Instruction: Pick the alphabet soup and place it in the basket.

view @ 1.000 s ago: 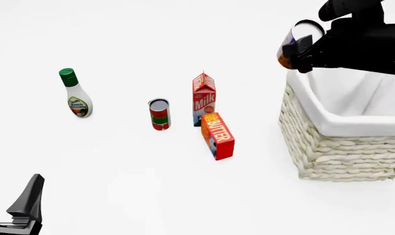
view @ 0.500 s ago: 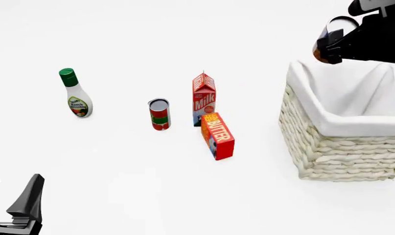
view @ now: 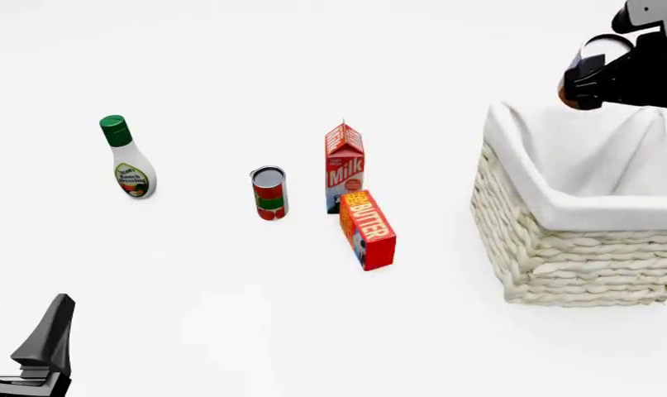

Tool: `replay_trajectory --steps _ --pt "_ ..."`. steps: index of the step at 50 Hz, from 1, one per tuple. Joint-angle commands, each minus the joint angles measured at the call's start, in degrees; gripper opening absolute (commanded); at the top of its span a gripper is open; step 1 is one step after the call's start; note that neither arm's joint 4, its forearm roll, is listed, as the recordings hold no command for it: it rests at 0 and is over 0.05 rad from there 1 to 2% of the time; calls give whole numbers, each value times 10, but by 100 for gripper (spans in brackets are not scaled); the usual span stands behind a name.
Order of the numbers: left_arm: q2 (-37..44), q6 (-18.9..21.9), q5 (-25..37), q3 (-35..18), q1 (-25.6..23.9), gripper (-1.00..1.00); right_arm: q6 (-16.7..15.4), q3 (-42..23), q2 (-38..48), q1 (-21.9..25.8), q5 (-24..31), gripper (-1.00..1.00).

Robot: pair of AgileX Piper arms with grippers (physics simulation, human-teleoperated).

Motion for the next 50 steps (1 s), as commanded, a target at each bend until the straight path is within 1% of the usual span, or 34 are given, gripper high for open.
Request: replay_trajectory --steps 1,15,26,35,44,47,48,50 --pt "0 0 0 0 0 100 8 11 -3 -22 -12 -100" --pt "0 0 0 0 0 100 5 30 11 -40 -35 -100" --pt "0 0 0 0 0 100 5 26 43 -62 -53 -100" --pt "0 0 0 0 0 100 1 43 60 -75 -76 -100" --pt "0 0 0 0 0 100 -5 61 72 -80 -92 -100" --pt "0 0 0 0 0 100 -8 53 71 -80 -81 -100" --pt "0 0 0 0 0 100 -7 65 72 -80 -93 -100" --pt "0 0 0 0 0 100 -7 72 73 -79 -100 -100"
